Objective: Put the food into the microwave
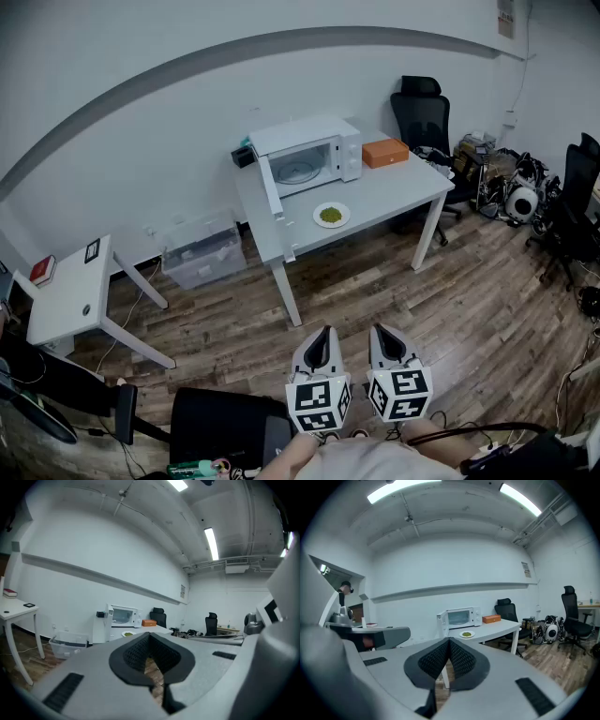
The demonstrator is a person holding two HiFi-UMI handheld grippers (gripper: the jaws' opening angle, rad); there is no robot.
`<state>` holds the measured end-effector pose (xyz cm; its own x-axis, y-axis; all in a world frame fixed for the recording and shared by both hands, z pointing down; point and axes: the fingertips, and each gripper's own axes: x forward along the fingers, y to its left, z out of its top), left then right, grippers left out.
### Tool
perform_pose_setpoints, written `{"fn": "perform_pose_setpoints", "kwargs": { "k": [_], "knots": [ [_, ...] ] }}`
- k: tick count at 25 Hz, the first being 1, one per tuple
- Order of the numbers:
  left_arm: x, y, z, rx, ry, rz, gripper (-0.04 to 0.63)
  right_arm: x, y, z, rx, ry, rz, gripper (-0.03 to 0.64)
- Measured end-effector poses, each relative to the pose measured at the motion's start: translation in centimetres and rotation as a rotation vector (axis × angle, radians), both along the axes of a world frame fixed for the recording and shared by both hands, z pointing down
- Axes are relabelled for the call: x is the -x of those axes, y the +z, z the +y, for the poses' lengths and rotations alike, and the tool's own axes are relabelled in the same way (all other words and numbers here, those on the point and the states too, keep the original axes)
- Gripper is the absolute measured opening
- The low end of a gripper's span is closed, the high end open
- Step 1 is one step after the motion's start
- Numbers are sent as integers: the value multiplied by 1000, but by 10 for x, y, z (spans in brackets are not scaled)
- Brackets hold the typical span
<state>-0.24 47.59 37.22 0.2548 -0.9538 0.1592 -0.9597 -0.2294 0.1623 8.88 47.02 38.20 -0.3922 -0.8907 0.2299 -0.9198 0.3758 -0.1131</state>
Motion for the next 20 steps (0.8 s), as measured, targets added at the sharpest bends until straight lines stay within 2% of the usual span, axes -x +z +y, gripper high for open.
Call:
{"fn": "perform_pose_setpoints", "kwargs": {
  "k": [8, 15, 20],
  "knots": [
    [4, 0, -3, -4, -14, 21, 1, 1, 3, -1, 4, -2, 20, 17],
    [8, 2, -4, -2, -12, 34, 0, 1, 3, -3, 14, 20, -29, 17],
    [16, 5, -9, 3, 3, 38, 1, 4, 9, -8, 39, 44, -15, 17]
  ]
}}
